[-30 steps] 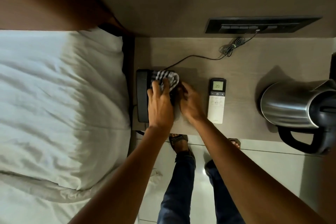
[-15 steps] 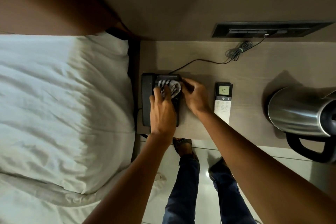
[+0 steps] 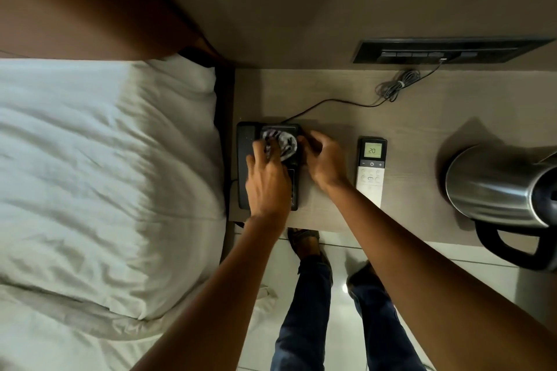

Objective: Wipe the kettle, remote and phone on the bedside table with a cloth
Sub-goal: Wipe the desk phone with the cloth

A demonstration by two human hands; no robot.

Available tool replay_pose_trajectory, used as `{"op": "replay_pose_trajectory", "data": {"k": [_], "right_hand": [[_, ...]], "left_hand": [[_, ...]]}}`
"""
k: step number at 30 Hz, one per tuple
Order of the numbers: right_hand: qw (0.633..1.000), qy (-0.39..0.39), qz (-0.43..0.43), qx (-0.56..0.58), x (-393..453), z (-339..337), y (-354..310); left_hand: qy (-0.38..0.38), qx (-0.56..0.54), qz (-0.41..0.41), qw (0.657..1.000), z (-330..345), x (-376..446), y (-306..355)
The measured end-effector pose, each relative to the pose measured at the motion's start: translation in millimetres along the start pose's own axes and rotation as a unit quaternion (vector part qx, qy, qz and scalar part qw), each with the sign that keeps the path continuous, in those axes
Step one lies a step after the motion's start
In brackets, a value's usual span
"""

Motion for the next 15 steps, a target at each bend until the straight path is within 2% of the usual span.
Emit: {"op": "replay_pose_trajectory", "data": {"k": [3,7,12,15], "right_hand": [[1.000,0.010,-0.010,-0.020,1.7,-1.5,-2.8],[0.999,-0.009,0.034,0.038,5.3,2.7,3.8],[0.994,-0.014,0.060,0.087,10.8,3.7,13.3],[0.988,-0.019,0.097,0.116,13.8,2.5,18.3]], "left_hand": [[-0.027,-0.017,-0.020,0.999,13.8,-41.7,-10.5],[-0.051,-0.045,-0.026,0.997,17.2,-75.2,-16.6],[0.025,-0.032,0.073,0.997,-6.1,-23.8,9.7],[-0.033,0.041,0.109,0.993,14.3,-17.2,17.3]]}}
Point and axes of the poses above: each hand's wrist, its own x-axis towards the middle knuckle, its own z-axis out of the palm, y = z × x, the point moved 7 cm from there along x, towards the middle knuckle, and after that the axes turned 8 degrees about z, right-handed, at the moved point
